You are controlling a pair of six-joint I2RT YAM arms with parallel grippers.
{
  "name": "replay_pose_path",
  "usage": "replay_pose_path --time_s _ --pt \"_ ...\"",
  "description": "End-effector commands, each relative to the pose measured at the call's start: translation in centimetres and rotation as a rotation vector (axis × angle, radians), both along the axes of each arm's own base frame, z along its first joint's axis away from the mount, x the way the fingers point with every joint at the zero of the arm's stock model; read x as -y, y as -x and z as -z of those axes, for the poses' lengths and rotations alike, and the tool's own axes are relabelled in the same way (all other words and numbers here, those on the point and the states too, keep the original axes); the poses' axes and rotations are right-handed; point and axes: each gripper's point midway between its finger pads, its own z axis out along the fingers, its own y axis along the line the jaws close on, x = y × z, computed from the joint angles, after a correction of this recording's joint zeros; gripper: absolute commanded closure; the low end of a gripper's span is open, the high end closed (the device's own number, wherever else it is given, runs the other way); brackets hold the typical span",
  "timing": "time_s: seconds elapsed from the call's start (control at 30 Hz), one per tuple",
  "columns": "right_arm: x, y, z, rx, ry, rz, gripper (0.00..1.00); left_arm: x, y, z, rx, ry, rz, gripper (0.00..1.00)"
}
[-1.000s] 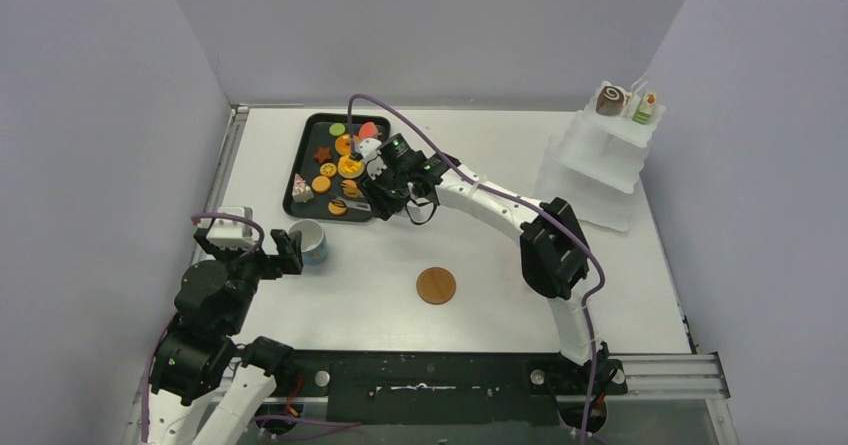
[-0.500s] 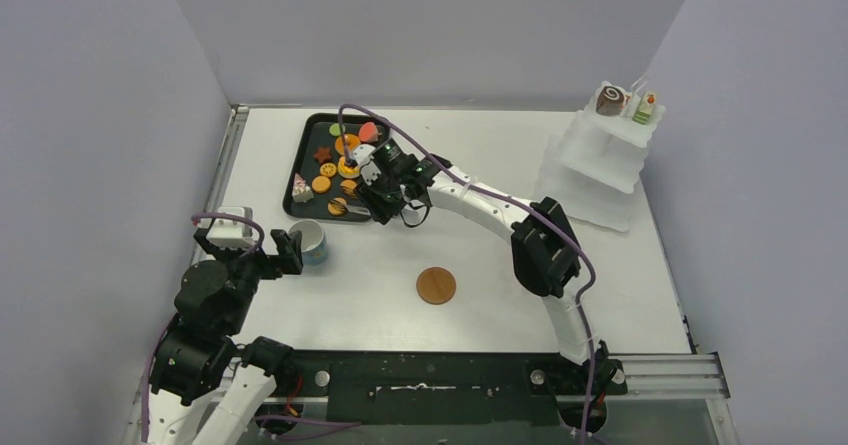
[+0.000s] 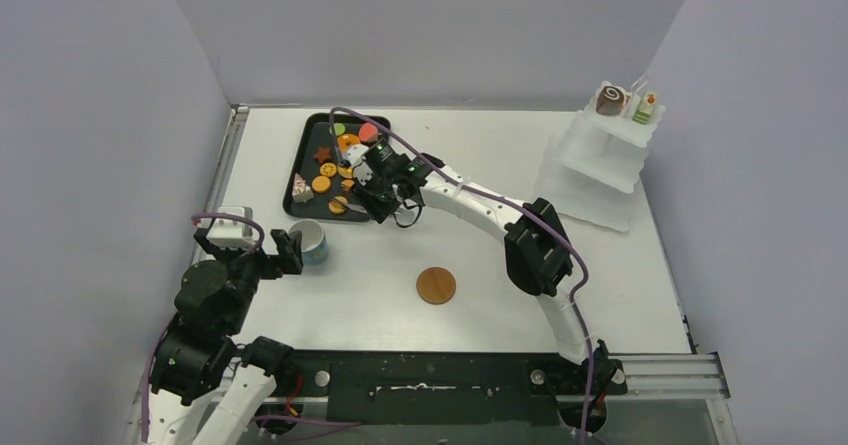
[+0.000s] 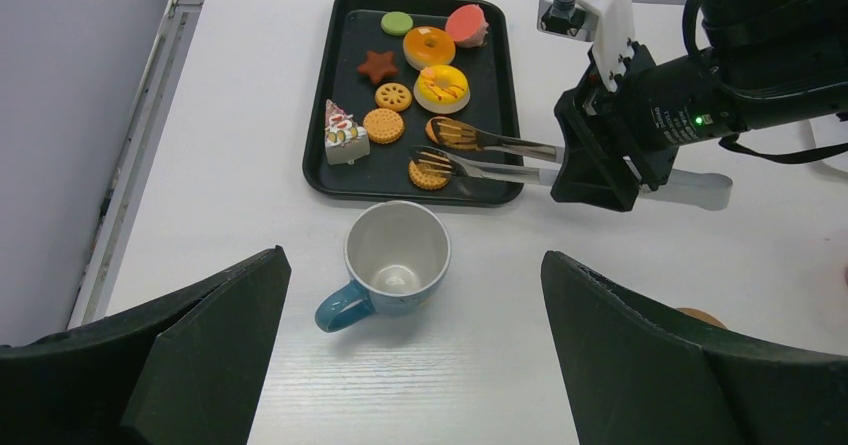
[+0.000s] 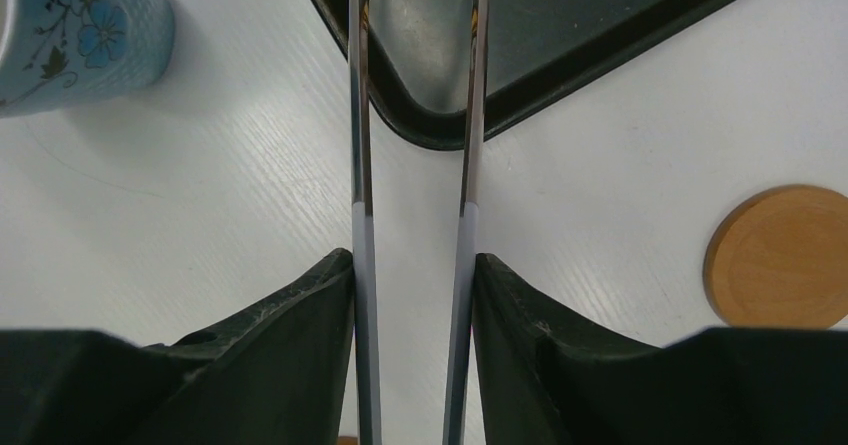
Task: Serve the afternoon tea
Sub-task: Pick up the desert from the tray.
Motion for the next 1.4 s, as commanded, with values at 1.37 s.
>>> replay_pose_path --time_s 1.37 --pt "4.7 -3.9 -3.7 0.064 -0.024 0.278 0.61 0.4 -0.4 -1.7 0.050 0.010 0.019 0.03"
